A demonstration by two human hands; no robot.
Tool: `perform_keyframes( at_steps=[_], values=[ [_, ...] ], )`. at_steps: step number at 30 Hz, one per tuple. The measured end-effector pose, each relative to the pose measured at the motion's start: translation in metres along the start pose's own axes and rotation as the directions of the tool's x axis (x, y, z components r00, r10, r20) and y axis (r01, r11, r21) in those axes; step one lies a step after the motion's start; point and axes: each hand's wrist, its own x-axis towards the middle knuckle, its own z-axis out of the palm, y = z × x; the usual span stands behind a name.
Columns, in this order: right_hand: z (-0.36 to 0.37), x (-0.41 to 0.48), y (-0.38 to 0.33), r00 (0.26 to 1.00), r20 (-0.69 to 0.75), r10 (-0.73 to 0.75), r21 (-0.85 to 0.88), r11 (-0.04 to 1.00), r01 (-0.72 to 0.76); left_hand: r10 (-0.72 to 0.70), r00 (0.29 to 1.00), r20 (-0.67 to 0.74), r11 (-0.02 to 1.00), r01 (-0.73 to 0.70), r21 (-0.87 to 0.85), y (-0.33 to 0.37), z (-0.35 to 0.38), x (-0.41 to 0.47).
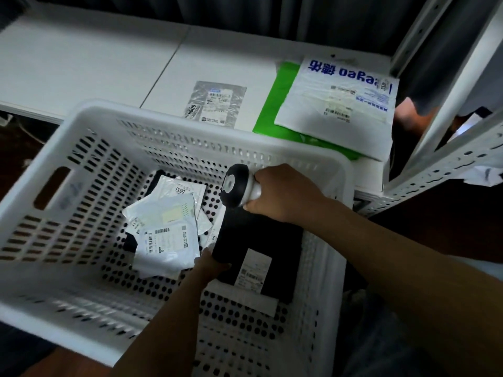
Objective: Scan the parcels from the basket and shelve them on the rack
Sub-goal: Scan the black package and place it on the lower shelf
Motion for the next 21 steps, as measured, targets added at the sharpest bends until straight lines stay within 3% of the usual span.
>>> perform_keyframes(
  at_steps=[3, 9, 13, 15, 21],
  values=[
    [0.001, -0.002, -0.001, 1.0, -0.016, -0.003, -0.01, 1.0, 0.003, 0.016, 1.0, 0.026, 0.995, -0.019, 0.096, -0.009, 0.0, -0.001],
    [0.003, -0.005, 0.003, 1.0, -0.01, 0.018, -0.013, 1.0, -0.018, 0.048, 0.998, -0.03, 0.993, -0.045, 0.107, 0.003, -0.009, -0.006],
    [-0.003, -0.007, 0.001, 0.999, -0.036, 0.012, -0.019, 1.0, -0.013, 0.087, 0.996, -0.004, 0.993, -0.087, -0.082, 0.028, -0.006, -0.016],
    [-0.007, -0.009, -0.002, 0.998, -0.063, 0.007, -0.01, 1.0, -0.008, 0.155, 0.988, 0.0, 0.985, -0.155, -0.073, 0.036, -0.007, -0.023],
    [-0.021, -0.027, -0.01, 0.997, -0.074, 0.01, 0.03, 1.0, -0.008, 0.333, 0.924, -0.19, 0.936, -0.348, -0.047, 0.036, -0.045, -0.059]
  ],
)
